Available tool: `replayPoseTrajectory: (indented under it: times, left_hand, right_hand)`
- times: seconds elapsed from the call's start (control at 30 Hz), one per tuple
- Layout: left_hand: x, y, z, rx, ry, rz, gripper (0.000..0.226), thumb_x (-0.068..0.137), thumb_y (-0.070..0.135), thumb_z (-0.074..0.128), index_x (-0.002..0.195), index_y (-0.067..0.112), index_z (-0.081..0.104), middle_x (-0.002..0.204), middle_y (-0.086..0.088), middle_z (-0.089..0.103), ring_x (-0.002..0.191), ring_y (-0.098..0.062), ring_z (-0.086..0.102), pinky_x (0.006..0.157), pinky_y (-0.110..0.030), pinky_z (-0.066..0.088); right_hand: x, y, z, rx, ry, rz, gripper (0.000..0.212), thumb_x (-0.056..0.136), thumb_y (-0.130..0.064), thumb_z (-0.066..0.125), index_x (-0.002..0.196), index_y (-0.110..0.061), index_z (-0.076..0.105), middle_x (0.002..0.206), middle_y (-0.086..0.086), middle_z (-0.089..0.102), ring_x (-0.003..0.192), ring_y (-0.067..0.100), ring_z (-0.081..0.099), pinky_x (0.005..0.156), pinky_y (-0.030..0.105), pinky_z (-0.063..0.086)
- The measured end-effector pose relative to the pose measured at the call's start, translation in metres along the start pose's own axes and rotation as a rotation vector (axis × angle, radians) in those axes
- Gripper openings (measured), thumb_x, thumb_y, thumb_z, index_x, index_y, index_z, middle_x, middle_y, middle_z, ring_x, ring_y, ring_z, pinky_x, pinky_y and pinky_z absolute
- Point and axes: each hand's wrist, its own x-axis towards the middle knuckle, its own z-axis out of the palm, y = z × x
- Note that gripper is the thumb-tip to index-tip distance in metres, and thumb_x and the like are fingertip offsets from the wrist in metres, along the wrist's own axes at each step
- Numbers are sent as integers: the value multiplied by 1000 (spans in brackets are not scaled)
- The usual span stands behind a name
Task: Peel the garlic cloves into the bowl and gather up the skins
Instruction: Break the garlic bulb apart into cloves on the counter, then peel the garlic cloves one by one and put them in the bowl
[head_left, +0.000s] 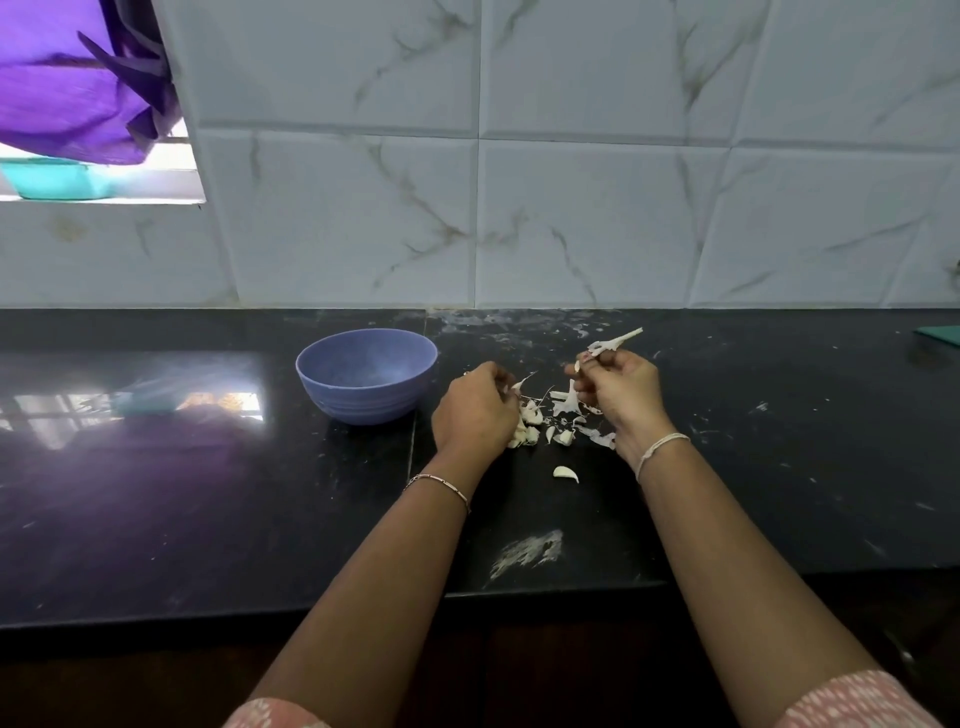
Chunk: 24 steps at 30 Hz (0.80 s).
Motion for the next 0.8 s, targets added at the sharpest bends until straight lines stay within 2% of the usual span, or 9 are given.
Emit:
replayPoseTrajectory:
  times: [0.1, 0.2, 0.23, 0.37, 0.47, 0.67, 0.73, 0.8]
  left_hand:
    - [0, 0, 1, -3, 12, 14, 20, 93, 33, 58, 112, 29, 64, 110, 7, 67, 97, -16, 65, 82, -36, 53]
    - [0, 0, 1, 3, 51, 58, 26, 93, 33, 60, 117, 25, 63, 115, 6, 61, 102, -15, 60, 78, -31, 48]
    - [0, 0, 1, 6, 64, 78, 27, 93, 33, 60, 118, 24, 64, 116, 5, 60, 104, -15, 58, 77, -31, 47]
    - [-1, 0, 4, 9, 39, 187, 28, 89, 38, 65, 113, 25, 67, 119, 2, 58, 113, -19, 53, 88, -39, 51]
    - [-3, 0, 6, 56, -37, 241, 28, 86, 47, 67, 108, 29, 69, 124, 1, 56, 119, -20, 49, 96, -42, 46]
    - [-9, 0, 8, 147, -176, 318, 52, 76, 71, 62, 115, 37, 66, 136, 8, 50, 133, -16, 38, 106, -45, 28]
    - [-10, 0, 8, 146, -186, 361, 52, 74, 72, 64, 114, 39, 67, 136, 11, 50, 135, -13, 35, 108, -43, 22]
    - [-10, 1, 9, 160, -206, 385, 46, 73, 69, 67, 110, 41, 68, 134, 13, 52, 133, -12, 35, 108, -41, 18]
  right_hand:
    - [10, 7, -16, -179, -1, 48, 12, 95, -7, 60, 83, -8, 63, 74, 5, 68, 47, 1, 52, 48, 14, 44]
    - [20, 10, -33, -578, -43, 13, 12, 86, -13, 71, 76, -16, 65, 75, 3, 74, 62, 7, 63, 68, 30, 54]
    - [21, 9, -38, -699, -56, 3, 12, 83, -15, 73, 76, -19, 64, 71, -1, 74, 66, 9, 65, 74, 31, 54]
    - [20, -1, -49, -1007, -58, -66, 11, 76, -17, 70, 75, -21, 60, 74, -5, 71, 78, 15, 67, 70, 28, 50]
    - [18, -3, -49, -1061, -64, -78, 8, 75, -14, 65, 72, -21, 62, 73, -6, 68, 79, 18, 65, 69, 28, 48]
    - [20, 0, -53, -1116, -75, -73, 10, 86, -22, 63, 77, -24, 62, 84, -1, 64, 92, 25, 64, 73, 27, 42]
    - [21, 1, -52, -1103, -67, -182, 8, 89, -27, 64, 82, -24, 64, 88, 1, 63, 95, 27, 63, 74, 26, 40]
    - [21, 2, -46, -1035, -103, -342, 10, 91, -28, 62, 92, -21, 69, 101, 4, 63, 101, 25, 60, 81, 27, 41]
